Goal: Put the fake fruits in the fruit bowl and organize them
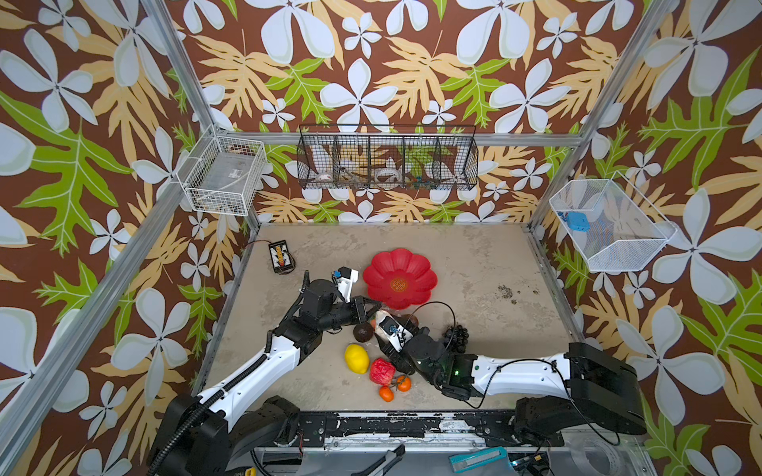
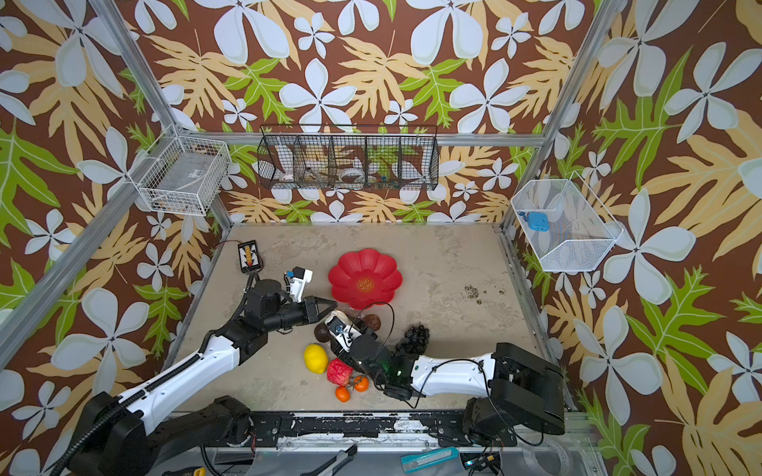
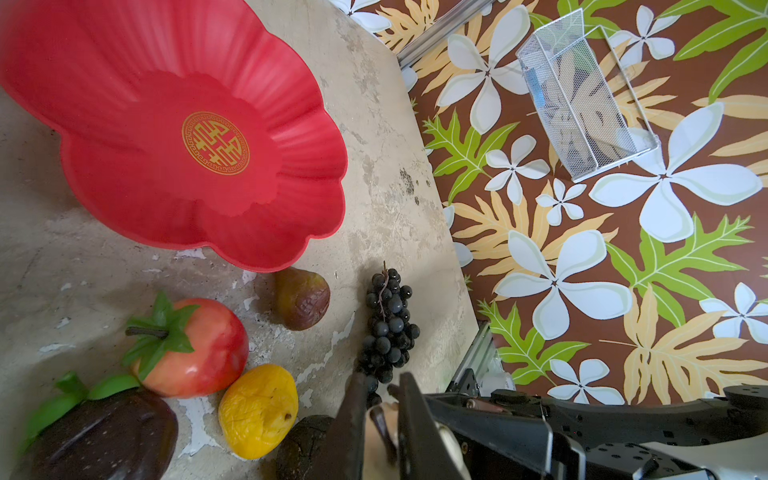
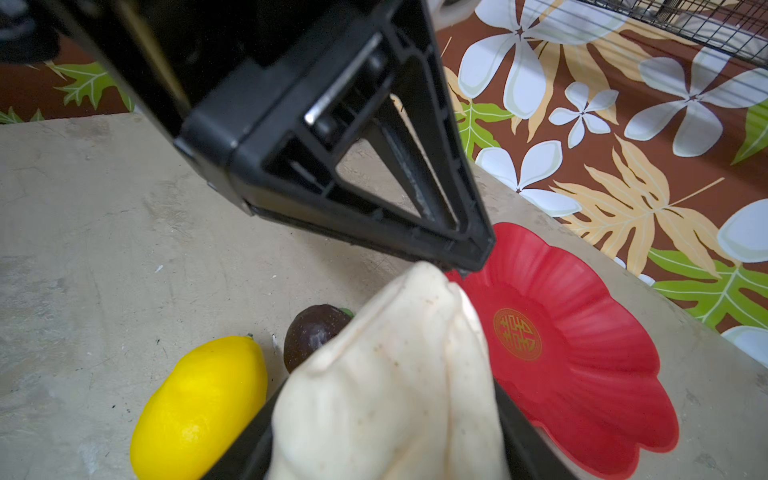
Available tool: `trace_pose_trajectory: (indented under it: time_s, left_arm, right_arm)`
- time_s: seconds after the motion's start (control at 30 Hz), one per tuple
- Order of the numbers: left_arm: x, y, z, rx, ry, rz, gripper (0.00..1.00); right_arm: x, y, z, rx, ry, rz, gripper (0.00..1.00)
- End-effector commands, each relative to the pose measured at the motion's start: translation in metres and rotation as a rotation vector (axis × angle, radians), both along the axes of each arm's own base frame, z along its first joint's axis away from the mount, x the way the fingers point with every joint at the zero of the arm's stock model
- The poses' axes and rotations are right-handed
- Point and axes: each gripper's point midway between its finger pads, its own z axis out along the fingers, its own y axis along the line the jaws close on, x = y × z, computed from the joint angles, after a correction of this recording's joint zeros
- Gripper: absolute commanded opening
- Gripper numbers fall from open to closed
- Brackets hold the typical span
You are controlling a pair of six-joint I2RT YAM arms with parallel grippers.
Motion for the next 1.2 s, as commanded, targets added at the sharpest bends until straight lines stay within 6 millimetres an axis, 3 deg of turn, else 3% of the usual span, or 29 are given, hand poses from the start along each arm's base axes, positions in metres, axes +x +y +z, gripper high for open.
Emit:
trace_pose_trajectory:
  time_s: [0.0,0.2,0.47,0.73,0.83,1.0,1.17]
  left_arm:
    - [-0.001,-0.002,0.002,-0.012,-0.002,-0.008,0.14]
    - [-0.003,-0.001,0.006,-0.019,-0.006,-0.011,0.05]
    - [-0.002,-0.001,0.009,-0.022,-0.010,-0.008,0.00]
    - [0.008,-0.001,0.016,-0.018,-0.031,0.023,0.00]
    - [0.023,0.000,0.018,0.015,-0.051,0.062,0.00]
    - [0.057,0.003,0.027,0.062,-0.087,0.157,0.00]
    - [0.096,0.002,0.047,0.054,-0.157,0.259,0.00]
  right_arm:
    - [0.003,0.001,0.006,0.014,-0.020,-0.021,0.61]
    - [0.003,-0.001,0.005,0.013,-0.018,-0.024,0.61]
    - [0.004,-0.003,0.007,0.024,-0.016,-0.043,0.64]
    - [0.005,-0.010,0.014,0.054,0.002,-0.063,0.85]
    - [0.013,-0.025,0.024,0.105,0.035,-0.104,0.89]
    - [0.020,-0.071,0.039,0.195,0.062,-0.197,0.92]
    - [0.032,-0.131,0.026,0.218,0.075,-0.404,0.94]
